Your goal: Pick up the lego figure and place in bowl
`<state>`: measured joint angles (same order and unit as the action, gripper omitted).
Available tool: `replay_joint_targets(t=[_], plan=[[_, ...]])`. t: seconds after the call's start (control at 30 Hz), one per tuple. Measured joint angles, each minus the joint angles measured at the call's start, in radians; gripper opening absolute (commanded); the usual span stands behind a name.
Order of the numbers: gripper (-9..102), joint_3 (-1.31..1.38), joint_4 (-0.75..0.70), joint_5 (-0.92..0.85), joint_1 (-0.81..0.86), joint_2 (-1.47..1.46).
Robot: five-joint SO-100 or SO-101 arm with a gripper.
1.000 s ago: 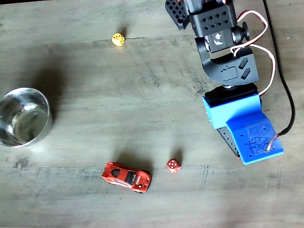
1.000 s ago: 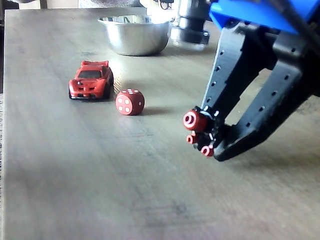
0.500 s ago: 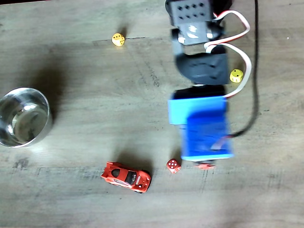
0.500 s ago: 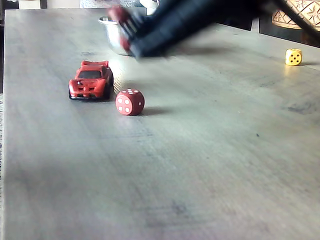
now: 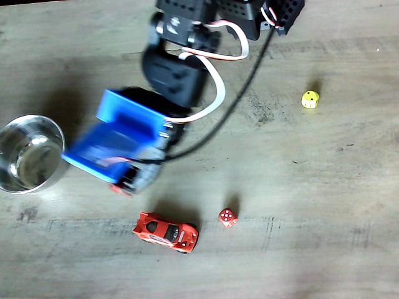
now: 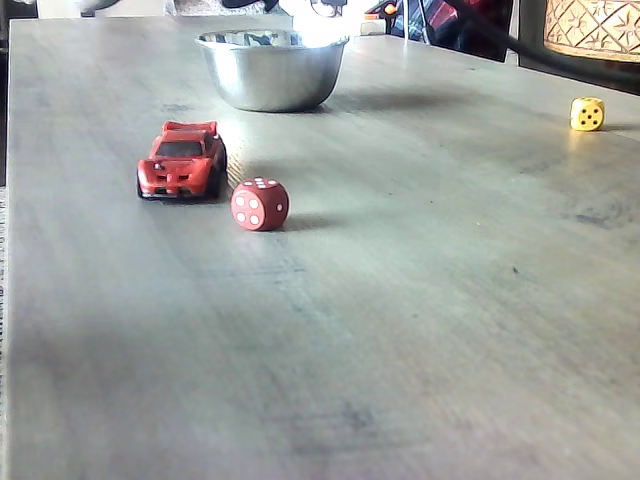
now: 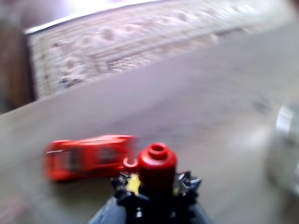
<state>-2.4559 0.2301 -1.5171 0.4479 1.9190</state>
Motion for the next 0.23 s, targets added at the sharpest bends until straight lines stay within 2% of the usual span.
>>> replay_joint_targets(t=[0.23], plan=[[0,0.061,0.0,0.0,0.179,0.0]])
